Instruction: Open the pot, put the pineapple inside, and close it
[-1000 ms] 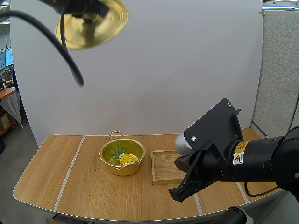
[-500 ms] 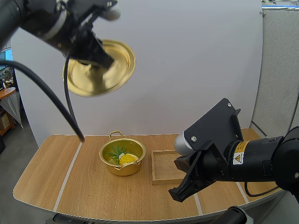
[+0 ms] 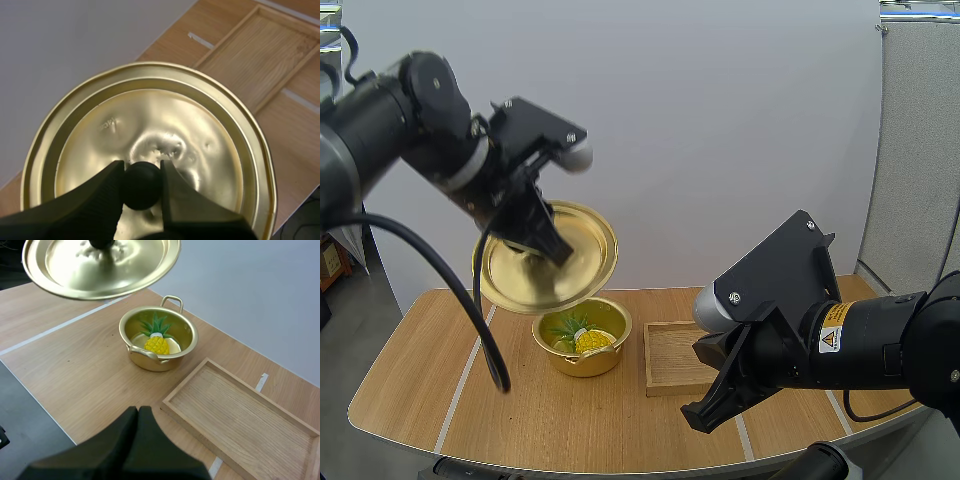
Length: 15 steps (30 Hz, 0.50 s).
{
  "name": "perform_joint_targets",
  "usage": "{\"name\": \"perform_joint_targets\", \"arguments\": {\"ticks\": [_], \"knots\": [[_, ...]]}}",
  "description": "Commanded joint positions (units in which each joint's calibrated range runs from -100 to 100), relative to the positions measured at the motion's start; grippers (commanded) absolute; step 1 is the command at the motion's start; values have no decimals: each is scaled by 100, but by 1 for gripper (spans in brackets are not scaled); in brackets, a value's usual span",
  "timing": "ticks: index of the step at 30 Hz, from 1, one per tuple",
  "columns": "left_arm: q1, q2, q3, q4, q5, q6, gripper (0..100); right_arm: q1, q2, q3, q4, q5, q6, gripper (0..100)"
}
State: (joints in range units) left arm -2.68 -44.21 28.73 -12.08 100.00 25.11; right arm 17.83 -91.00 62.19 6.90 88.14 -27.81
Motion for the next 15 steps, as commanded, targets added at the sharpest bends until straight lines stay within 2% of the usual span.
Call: {"name": "perform_joint_targets", "arguments": {"ticks": [1, 8, 15], "knots": [[-24, -22, 661, -136, -622, 236, 0, -12, -48, 2, -34, 28, -3, 0], [-24, 0, 1012, -136, -1729, 269, 0, -12, -48, 2, -34, 28, -3, 0], [-24, 499, 1012, -136, -2157, 376, 0, -12, -48, 2, -34, 28, -3, 0]]}}
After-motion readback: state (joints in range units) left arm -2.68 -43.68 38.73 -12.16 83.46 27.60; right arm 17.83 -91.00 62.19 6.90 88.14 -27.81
